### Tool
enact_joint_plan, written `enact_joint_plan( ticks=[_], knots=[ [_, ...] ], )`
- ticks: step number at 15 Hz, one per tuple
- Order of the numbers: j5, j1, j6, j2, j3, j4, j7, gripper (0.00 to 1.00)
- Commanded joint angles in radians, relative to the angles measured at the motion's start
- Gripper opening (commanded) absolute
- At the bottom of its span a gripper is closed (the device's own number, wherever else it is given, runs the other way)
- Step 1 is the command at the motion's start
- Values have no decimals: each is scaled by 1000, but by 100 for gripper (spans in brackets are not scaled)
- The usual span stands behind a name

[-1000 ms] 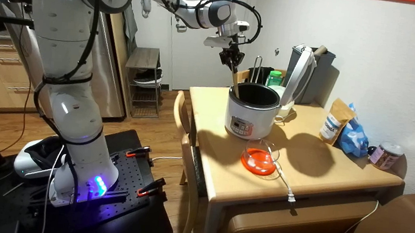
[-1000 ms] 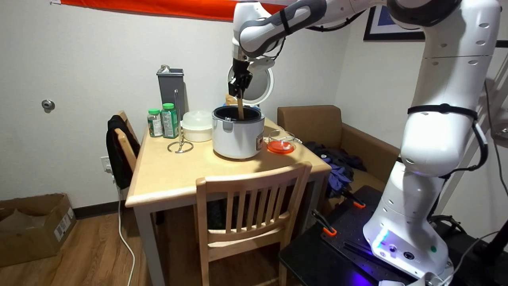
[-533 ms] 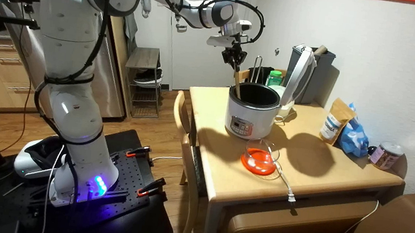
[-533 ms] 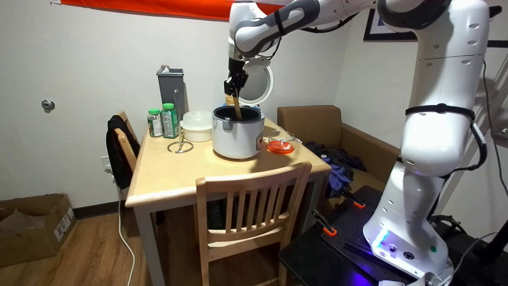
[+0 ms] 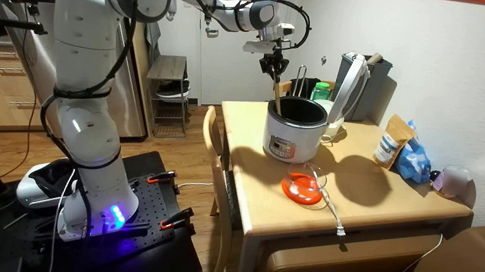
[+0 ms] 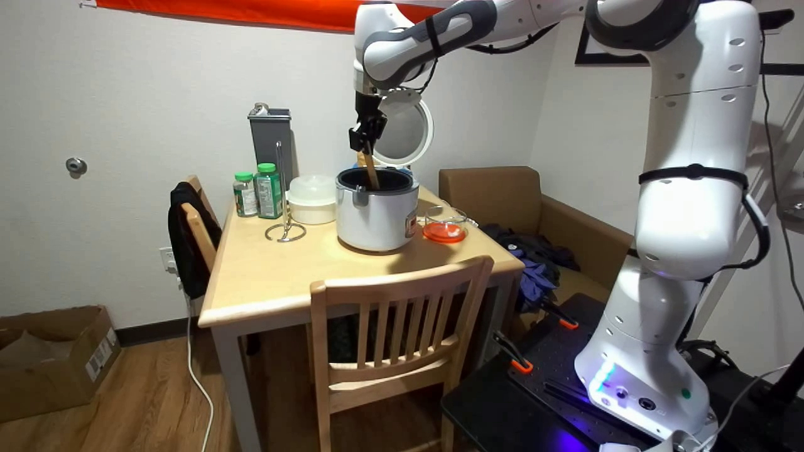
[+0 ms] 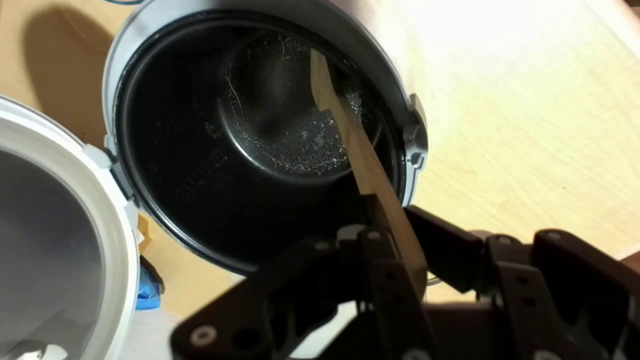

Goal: Use the wooden spoon to stir the contents of the pot

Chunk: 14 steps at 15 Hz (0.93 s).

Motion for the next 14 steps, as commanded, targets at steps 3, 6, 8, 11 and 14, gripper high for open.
enact_joint_plan(
  ticks=[3, 6, 8, 11, 14],
  knots=[
    [53, 7, -32, 62, 13, 54, -31, 31],
    [63, 15, -35, 81, 17, 63, -32, 40],
    [59, 20, -35, 84, 19, 69, -31, 48],
    [55, 28, -33, 80, 20, 81, -30, 54],
    [50, 35, -32, 64, 22, 96, -27, 58]
  ],
)
